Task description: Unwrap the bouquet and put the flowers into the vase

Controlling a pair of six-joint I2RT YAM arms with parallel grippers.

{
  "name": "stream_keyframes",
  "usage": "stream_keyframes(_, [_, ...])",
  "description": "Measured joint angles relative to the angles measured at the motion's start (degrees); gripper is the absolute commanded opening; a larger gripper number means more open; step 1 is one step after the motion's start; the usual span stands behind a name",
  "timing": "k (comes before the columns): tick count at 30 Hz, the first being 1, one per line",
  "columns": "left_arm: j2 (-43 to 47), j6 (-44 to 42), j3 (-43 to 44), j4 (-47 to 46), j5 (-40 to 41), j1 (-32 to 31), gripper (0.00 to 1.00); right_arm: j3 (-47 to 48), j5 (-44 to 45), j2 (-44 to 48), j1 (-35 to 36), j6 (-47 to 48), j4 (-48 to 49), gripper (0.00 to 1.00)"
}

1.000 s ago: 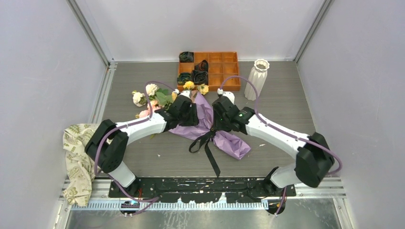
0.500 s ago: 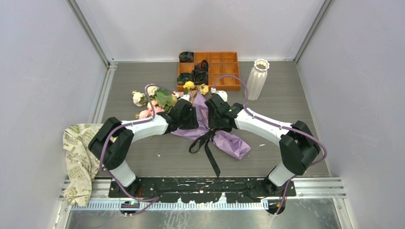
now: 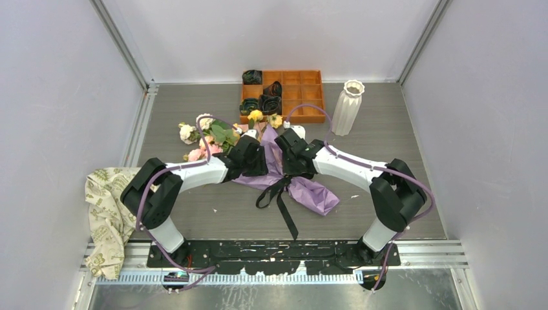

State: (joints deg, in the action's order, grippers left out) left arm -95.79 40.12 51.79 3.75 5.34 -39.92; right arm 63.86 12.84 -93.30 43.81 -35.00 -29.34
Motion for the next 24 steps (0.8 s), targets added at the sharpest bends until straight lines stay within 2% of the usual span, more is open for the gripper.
stream_keyframes(6, [0.0,0.0,-0.24,-0.28,0.0,0.22,0.45,2.56,1.9,-0.55,0.0,0.57,-2.93,0.01])
stream_keyframes(10, [-0.33,0.13,-0.28,-0.59,-0.02,0.31,0.45,9.88,4.9,1.18,0.0,2.82,-7.91,0.01])
stream_keyframes(17, [-2.62,0.44,-0.26,-3.02,-1.2,1.31,0.44,22.43,10.49,13.4,0.0,6.29,-12.7,0.01])
stream_keyframes(24, [-4.15,0.52,0.26,-5.88,-2.01,1.86,0.43,24.9,21.35,23.43,0.0,9.42,-16.74,0.02])
